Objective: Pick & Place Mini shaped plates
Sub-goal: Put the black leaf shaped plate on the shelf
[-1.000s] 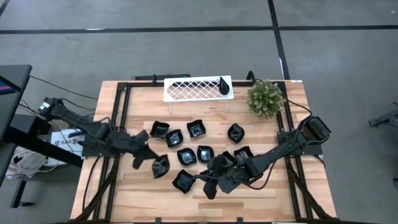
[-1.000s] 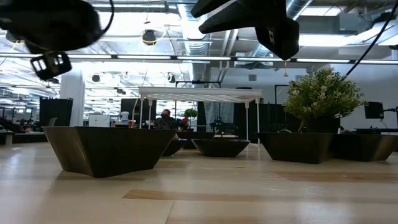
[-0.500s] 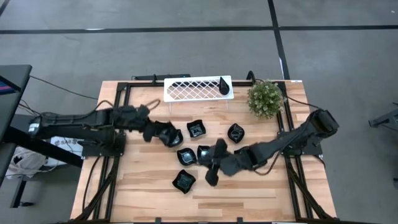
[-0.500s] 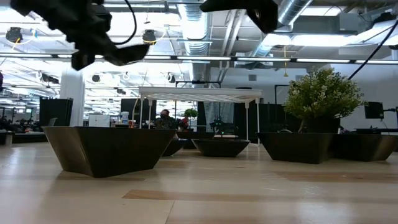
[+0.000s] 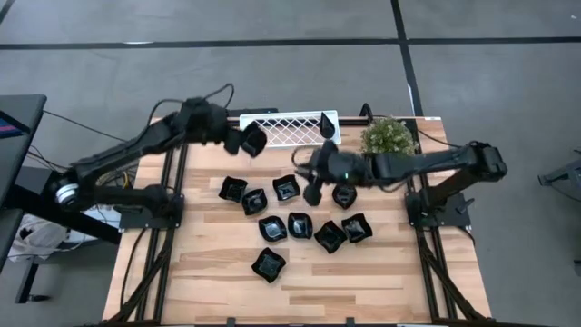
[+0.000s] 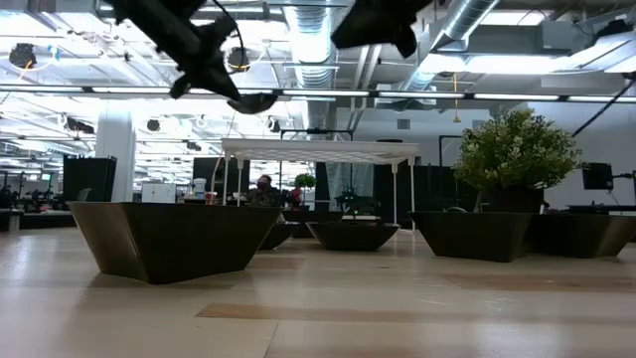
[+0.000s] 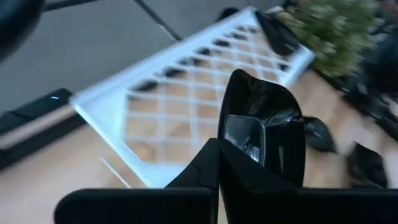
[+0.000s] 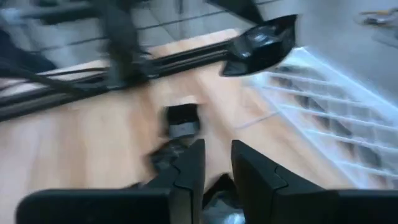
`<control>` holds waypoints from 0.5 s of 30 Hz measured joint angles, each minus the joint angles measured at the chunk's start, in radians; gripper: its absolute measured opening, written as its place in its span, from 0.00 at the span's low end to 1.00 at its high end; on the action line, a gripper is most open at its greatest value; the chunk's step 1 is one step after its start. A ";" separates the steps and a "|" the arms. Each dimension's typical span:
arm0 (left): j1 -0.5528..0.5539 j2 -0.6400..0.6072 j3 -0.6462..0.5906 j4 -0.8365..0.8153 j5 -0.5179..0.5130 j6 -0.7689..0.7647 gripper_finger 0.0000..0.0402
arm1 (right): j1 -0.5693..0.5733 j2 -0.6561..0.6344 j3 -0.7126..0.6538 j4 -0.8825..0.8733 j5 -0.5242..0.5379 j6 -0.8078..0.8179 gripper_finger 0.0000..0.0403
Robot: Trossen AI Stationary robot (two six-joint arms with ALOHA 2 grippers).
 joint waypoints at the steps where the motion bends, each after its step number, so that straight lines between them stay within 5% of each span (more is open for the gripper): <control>1: 0.023 0.030 0.022 -0.001 0.000 0.015 0.01 | -0.020 -0.002 0.000 -0.011 -0.017 -0.015 0.18; 9: 0.166 0.225 0.108 0.000 0.085 0.056 0.01 | -0.141 0.010 0.000 -0.147 -0.066 -0.029 0.18; 15: 0.193 0.256 0.108 -0.010 0.102 0.056 0.01 | -0.155 0.022 0.000 -0.172 -0.083 -0.028 0.18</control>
